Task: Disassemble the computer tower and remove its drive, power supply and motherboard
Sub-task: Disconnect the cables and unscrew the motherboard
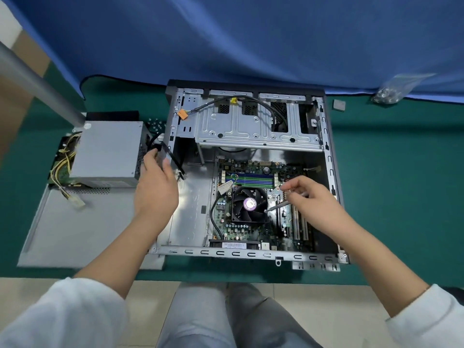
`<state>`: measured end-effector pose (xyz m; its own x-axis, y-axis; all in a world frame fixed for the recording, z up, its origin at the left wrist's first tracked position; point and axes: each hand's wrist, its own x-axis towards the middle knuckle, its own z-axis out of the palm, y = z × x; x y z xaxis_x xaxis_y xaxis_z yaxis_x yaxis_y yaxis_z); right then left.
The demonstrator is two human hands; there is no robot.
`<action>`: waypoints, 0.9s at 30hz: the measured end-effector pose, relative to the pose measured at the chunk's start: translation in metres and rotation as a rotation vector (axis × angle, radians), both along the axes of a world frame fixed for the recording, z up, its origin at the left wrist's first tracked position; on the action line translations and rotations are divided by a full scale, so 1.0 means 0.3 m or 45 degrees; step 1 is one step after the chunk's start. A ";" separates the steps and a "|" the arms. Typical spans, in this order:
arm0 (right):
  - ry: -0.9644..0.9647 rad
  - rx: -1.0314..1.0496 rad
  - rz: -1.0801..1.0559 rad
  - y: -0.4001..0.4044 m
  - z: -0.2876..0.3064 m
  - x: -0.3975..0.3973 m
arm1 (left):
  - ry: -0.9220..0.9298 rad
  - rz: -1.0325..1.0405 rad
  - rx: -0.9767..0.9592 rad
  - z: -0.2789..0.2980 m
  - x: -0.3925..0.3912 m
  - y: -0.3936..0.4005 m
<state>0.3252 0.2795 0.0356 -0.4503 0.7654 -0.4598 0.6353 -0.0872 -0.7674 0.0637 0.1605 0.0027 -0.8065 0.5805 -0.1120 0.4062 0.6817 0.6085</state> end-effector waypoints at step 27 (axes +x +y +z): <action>0.716 -0.646 -0.233 0.011 0.161 -0.457 | -1.342 -0.122 0.668 0.208 -0.065 -0.027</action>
